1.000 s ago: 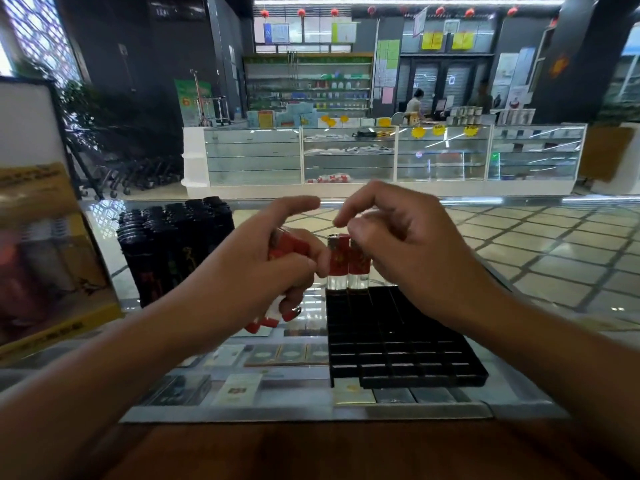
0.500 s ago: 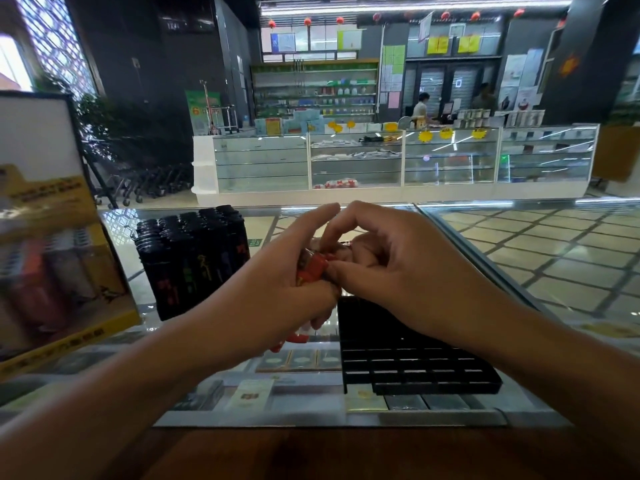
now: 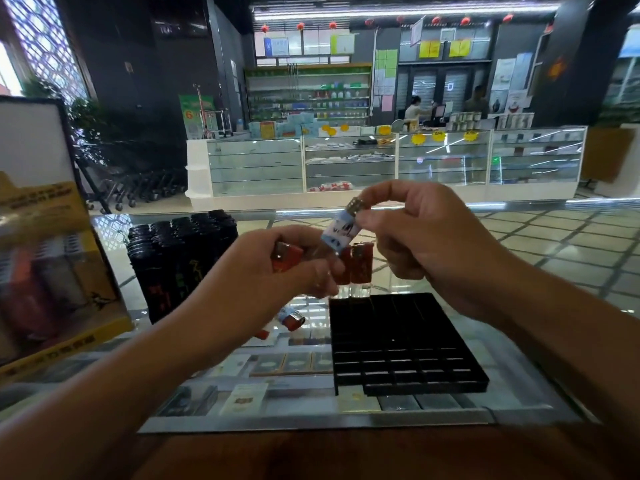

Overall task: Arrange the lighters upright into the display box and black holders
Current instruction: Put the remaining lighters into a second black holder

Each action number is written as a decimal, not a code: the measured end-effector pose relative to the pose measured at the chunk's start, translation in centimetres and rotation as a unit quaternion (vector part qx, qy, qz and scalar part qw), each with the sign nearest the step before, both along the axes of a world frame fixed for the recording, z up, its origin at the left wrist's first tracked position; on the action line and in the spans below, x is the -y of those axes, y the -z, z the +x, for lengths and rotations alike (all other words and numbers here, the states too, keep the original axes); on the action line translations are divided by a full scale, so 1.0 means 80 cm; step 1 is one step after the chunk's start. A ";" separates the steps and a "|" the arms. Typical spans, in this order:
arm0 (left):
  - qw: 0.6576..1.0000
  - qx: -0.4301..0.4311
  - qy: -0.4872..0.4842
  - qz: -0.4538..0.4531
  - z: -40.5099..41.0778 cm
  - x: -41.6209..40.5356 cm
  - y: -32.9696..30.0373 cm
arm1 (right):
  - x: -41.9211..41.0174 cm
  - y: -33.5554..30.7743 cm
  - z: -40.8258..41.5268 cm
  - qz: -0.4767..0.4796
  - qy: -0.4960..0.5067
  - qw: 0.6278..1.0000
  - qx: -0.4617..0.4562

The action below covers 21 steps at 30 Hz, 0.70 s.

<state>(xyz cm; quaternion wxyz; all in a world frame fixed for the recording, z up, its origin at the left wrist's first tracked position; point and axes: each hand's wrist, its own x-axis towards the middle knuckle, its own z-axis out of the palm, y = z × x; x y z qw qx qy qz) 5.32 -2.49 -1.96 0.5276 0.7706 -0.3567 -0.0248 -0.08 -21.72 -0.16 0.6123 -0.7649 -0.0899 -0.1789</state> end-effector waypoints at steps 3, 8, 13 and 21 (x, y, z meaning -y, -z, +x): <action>0.999 -0.013 0.042 0.003 -0.003 0.001 0.002 | 0.011 0.003 0.007 0.022 -0.008 1.000 0.003; 0.996 -0.013 0.084 -0.002 -0.002 0.004 0.007 | 0.015 0.007 0.010 0.009 -0.064 0.998 0.004; 0.995 0.030 0.045 0.084 0.004 0.002 0.005 | 0.046 -0.009 0.008 -0.051 0.005 0.999 0.019; 0.960 0.074 0.038 0.268 0.012 0.003 0.017 | 0.087 -0.005 0.015 -0.235 0.080 0.969 0.011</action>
